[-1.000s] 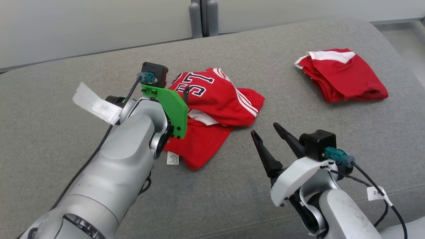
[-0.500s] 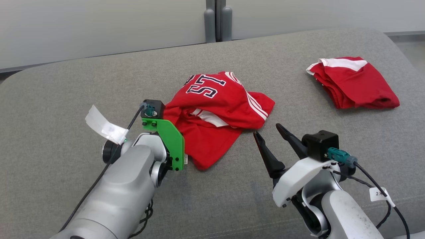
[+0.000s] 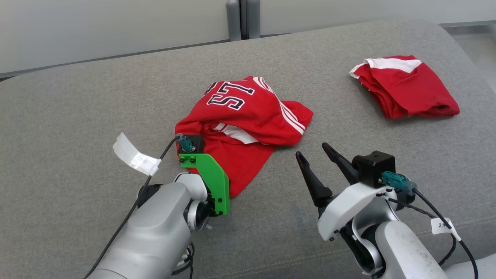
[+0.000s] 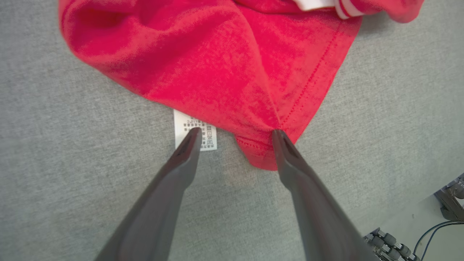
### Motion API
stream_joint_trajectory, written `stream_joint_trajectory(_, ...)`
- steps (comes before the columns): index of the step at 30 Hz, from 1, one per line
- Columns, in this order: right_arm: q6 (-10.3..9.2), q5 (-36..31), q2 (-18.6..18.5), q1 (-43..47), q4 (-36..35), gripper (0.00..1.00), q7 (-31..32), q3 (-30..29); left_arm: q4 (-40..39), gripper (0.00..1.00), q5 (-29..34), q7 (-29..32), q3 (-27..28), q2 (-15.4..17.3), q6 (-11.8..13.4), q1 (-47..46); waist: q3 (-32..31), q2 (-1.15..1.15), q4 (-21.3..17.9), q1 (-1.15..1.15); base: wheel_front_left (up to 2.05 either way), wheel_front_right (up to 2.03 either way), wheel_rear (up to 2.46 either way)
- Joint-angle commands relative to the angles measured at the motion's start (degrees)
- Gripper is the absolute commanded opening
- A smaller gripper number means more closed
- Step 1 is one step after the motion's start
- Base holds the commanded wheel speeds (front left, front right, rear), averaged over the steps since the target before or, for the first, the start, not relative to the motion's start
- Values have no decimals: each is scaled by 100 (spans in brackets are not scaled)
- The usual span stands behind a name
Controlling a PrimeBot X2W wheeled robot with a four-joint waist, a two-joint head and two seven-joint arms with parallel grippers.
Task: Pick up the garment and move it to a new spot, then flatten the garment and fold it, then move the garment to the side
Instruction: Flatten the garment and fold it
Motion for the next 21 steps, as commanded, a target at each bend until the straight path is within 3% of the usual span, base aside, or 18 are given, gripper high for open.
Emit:
stream_joint_trajectory(1,-2,-30,-9,-32,11,100,-49,7,-77,100,-86,13,24,10,29,111,30,0,-36,0,0,0,0)
stream_joint_trajectory(11,-1,-48,-8,-74,17,100,-37,53,-152,98,-252,-32,26,11,146,191,80,0,-178,0,0,0,0)
stream_joint_trajectory(12,-2,-55,-8,-73,17,100,-37,47,-150,28,-233,-63,4,12,140,193,82,0,-186,0,0,0,0)
stream_joint_trajectory(13,-2,-61,-8,-69,17,100,-36,41,-148,0,-184,-134,-10,12,131,169,82,0,-193,0,0,0,0)
stream_joint_trajectory(21,-2,-73,-8,19,29,100,0,10,16,0,221,-581,-203,161,317,-188,-15,0,-152,0,0,0,0)
